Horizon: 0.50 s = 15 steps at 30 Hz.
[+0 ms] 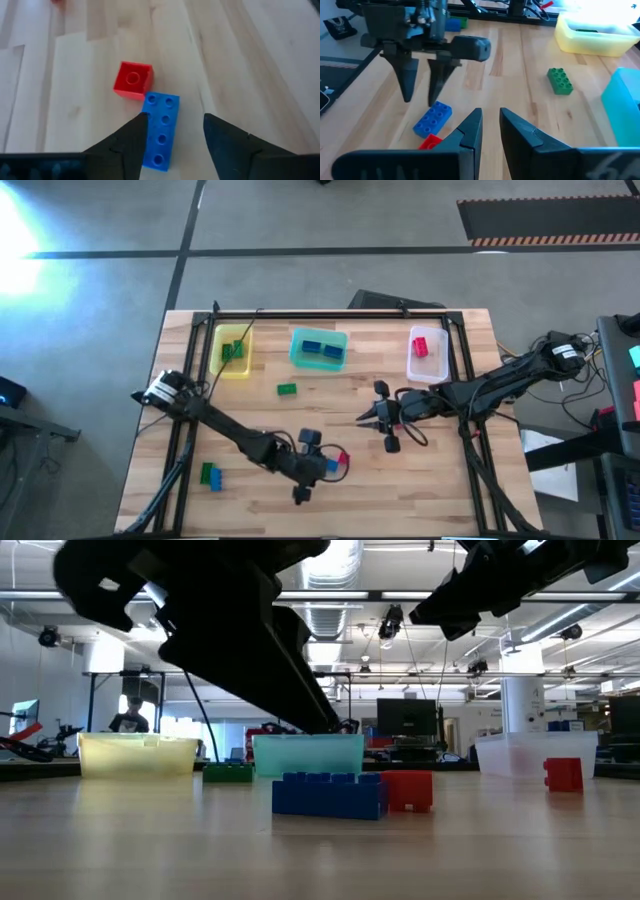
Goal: Sort & place blocks by color
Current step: Put the blue game piece into the green bin
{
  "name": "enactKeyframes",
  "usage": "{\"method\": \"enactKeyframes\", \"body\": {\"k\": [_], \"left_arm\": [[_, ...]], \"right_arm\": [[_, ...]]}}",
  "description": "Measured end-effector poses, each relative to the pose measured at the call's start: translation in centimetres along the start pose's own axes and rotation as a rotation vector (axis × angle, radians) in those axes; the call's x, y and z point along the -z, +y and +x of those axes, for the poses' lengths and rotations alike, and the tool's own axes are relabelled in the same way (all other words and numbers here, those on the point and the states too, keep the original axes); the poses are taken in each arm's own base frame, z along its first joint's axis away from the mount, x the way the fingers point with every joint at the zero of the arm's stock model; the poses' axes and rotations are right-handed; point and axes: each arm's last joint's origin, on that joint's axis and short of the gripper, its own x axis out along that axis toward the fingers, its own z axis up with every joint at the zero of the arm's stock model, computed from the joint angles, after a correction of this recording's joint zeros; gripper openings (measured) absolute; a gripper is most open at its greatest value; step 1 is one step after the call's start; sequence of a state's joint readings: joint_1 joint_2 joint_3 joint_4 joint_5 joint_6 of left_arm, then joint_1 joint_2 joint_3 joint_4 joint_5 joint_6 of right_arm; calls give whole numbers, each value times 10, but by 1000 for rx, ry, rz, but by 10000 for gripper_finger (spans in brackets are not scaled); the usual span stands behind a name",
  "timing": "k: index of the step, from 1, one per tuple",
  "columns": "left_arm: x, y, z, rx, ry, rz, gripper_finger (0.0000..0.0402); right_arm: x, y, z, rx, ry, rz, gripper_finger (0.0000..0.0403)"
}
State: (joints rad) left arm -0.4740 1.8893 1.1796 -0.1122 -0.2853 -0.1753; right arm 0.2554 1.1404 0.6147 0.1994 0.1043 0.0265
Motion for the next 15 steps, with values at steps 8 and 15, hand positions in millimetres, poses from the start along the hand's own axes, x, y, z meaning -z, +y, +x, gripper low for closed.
{"method": "enactKeyframes", "body": {"k": [8, 15], "left_arm": [[5, 5, 5, -21, 14, 1, 243], [14, 9, 24, -6, 21, 39, 251]], "right_arm": [[0, 0, 0, 0, 0, 0, 57], [-1, 0, 0, 0, -6, 1, 57]]}}
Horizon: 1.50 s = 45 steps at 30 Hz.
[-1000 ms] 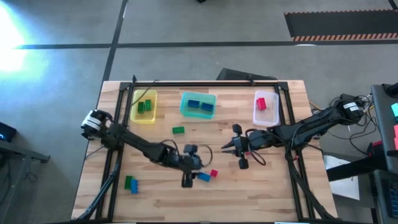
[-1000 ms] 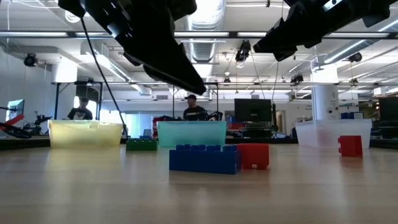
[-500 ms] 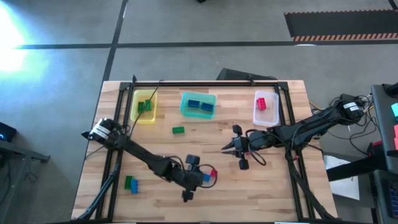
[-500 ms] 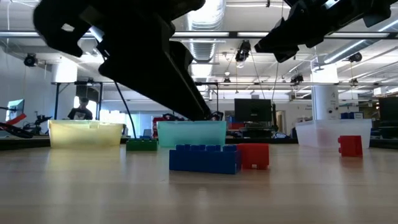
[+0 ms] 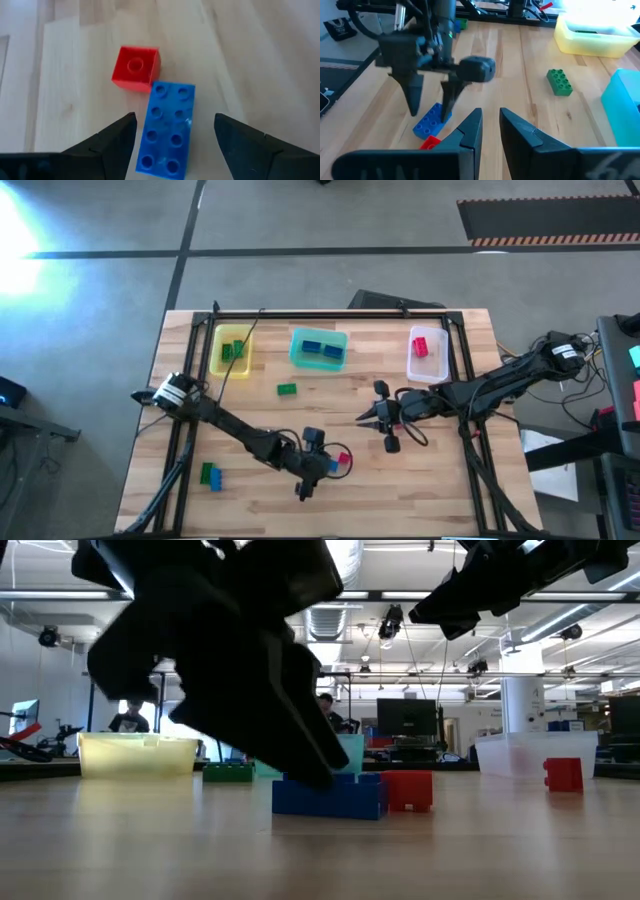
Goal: Sort & place blocks by color
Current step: Put the blue game piece into the green bin
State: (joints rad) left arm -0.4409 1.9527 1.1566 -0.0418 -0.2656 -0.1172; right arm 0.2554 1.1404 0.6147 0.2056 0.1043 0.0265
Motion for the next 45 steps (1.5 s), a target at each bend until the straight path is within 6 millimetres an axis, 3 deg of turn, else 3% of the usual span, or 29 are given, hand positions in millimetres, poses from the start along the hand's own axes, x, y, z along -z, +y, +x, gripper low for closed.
{"method": "enactKeyframes", "body": {"k": [6, 15, 19, 26, 33, 39, 45], "left_arm": [[2, 7, 15, 58, -16, -25, 251], [4, 14, 17, 49, -2, -18, 247], [4, 14, 17, 47, -2, -17, 220], [5, 15, 17, 44, 8, -16, 133], [4, 15, 16, 43, 7, -17, 127], [-3, 19, -2, -5, 20, -12, 127], [-14, 27, -35, -59, 19, 12, 127]], "right_arm": [[-1, 0, 0, 0, -9, 1, 57], [-1, 0, 0, 0, -10, 0, 57], [-1, 0, 0, 0, -10, 0, 57], [-1, 0, 0, 0, -10, 0, 56], [-1, 0, 0, 0, -10, 8, 57], [-1, 0, 0, 0, -9, 27, 57], [2, 0, 0, 0, -1, 26, 57]]}}
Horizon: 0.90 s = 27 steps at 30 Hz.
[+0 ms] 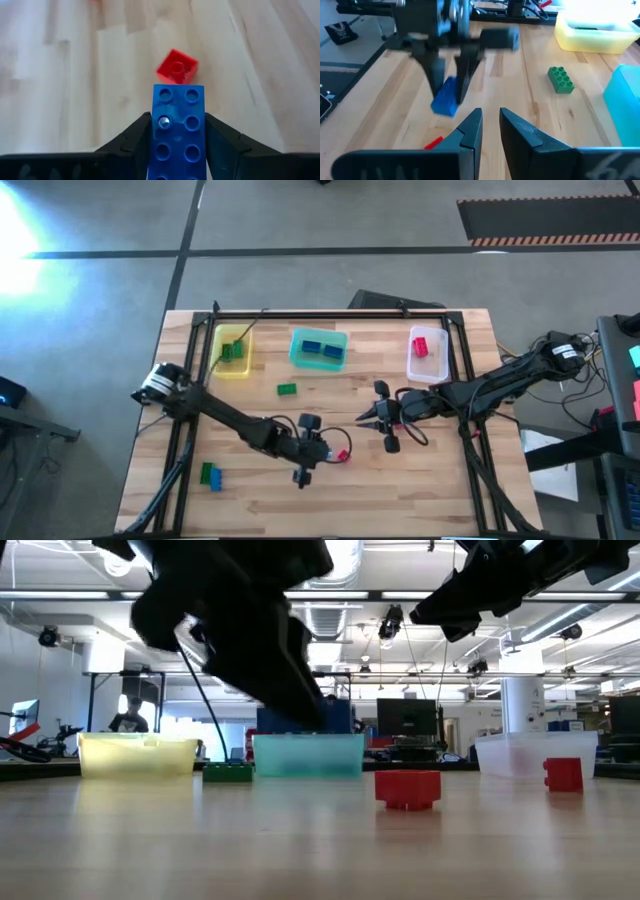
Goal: Sort & place blocks by color
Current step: Put the blue game piece into the green bin
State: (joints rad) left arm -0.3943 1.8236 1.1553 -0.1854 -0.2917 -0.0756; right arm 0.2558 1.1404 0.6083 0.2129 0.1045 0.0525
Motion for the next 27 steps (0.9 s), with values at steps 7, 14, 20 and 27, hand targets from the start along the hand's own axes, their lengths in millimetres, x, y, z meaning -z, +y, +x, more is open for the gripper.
{"method": "enactKeyframes", "body": {"k": [7, 14, 20, 27], "left_arm": [[-16, 24, -35, -99, -65, 112, 127], [-23, 76, -51, -208, -73, 175, 127], [-19, 131, -53, -263, -38, 201, 127], [0, 200, -51, -261, -4, 143, 127]], "right_arm": [[2, 0, 0, 0, 5, -1, 57], [3, 0, 0, 1, 7, -1, 57], [3, 0, 0, 1, 7, -1, 57], [4, 0, 0, 1, 9, -1, 57]]}}
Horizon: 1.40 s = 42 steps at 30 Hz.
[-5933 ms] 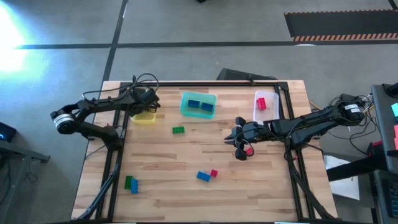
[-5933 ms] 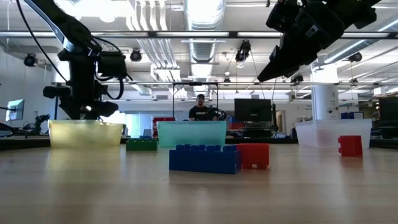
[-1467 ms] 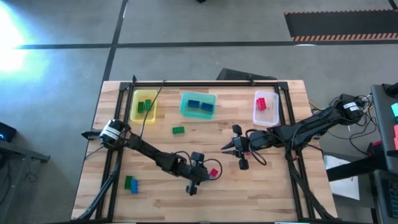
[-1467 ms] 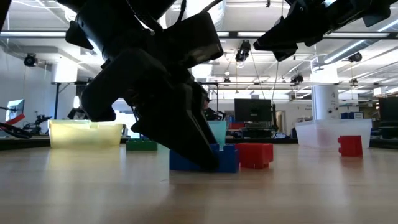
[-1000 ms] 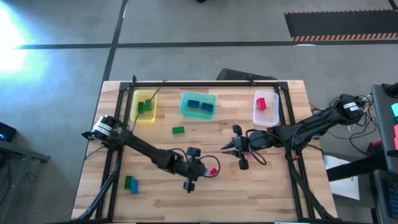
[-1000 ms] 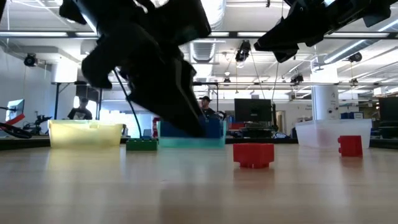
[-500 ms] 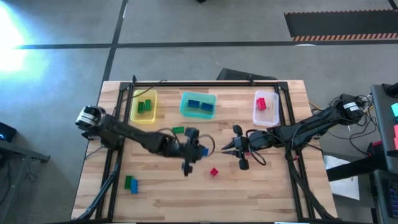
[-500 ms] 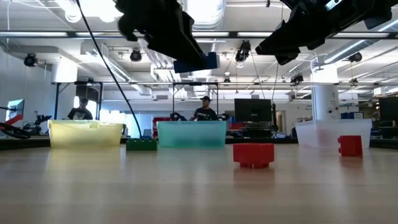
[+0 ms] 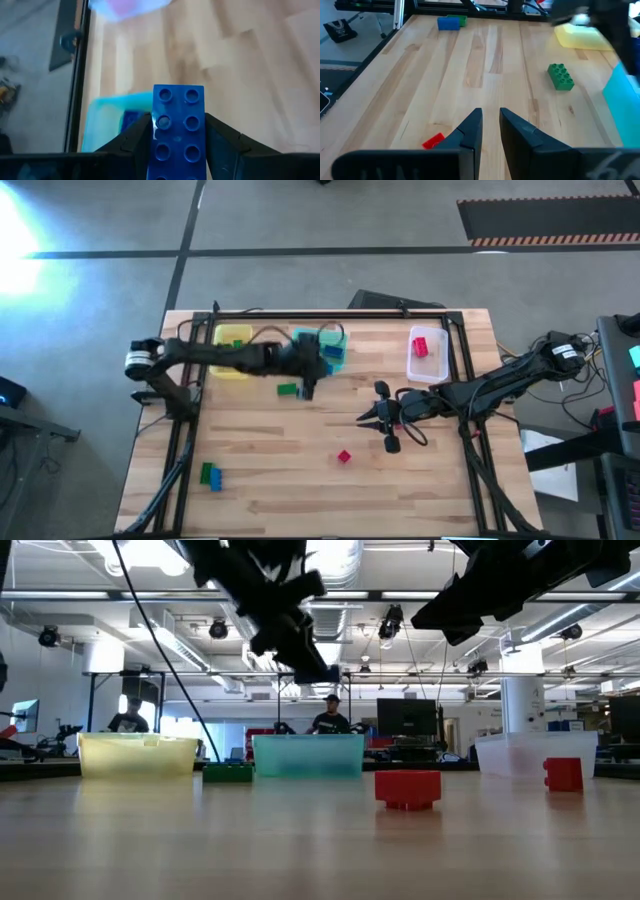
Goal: Sort & place blocks by color
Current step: Put the blue game piece into the green bin, then put the red game piece into the transparent bin
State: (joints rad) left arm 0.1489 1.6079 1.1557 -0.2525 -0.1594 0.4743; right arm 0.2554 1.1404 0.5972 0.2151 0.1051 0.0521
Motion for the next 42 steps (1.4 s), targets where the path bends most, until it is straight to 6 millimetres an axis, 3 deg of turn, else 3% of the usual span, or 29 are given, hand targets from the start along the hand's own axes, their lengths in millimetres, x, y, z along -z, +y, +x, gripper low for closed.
{"method": "enactKeyframes", "body": {"k": [7, 14, 24, 42], "left_arm": [[35, 49, 16, 17, 27, -105, 127], [63, 71, 36, 30, 76, -173, 127], [80, 72, 58, 46, 120, -186, 154], [78, 71, 58, 43, 122, -200, 164]], "right_arm": [[1, 0, 0, 1, 3, 0, 57], [2, 0, 0, 1, 4, 7, 57], [2, 0, 0, 1, 4, 7, 57], [2, 0, 0, 0, 4, 8, 57]]}}
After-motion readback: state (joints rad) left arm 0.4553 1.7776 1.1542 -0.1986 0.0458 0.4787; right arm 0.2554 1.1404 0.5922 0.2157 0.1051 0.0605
